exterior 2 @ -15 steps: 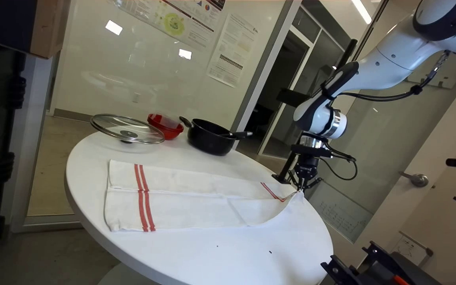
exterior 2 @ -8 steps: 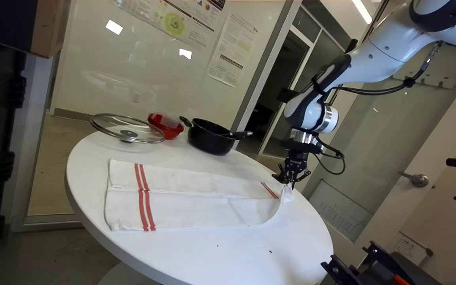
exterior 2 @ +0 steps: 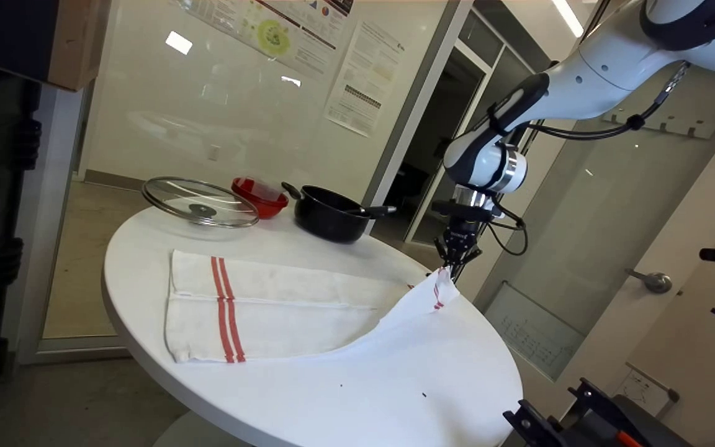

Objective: Fold the towel

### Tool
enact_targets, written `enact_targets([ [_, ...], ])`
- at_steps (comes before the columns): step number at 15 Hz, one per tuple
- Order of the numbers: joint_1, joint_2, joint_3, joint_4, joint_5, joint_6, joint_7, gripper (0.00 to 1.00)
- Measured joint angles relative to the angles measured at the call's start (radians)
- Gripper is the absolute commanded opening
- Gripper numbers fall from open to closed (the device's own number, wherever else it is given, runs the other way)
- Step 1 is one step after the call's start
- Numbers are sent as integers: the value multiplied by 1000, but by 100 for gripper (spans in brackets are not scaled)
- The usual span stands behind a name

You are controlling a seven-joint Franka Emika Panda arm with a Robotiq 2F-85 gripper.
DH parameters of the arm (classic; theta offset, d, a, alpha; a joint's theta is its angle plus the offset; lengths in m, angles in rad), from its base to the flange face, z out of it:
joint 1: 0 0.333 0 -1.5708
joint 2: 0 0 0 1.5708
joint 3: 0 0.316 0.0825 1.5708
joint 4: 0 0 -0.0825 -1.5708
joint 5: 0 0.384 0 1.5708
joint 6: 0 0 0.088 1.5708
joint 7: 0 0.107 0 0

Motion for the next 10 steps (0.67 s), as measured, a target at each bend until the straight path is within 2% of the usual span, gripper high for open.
enact_targets([
  [5, -40, 28, 0, 82, 1, -105, 82, 0],
  [10, -78, 91, 7, 168, 1, -276, 126, 0],
])
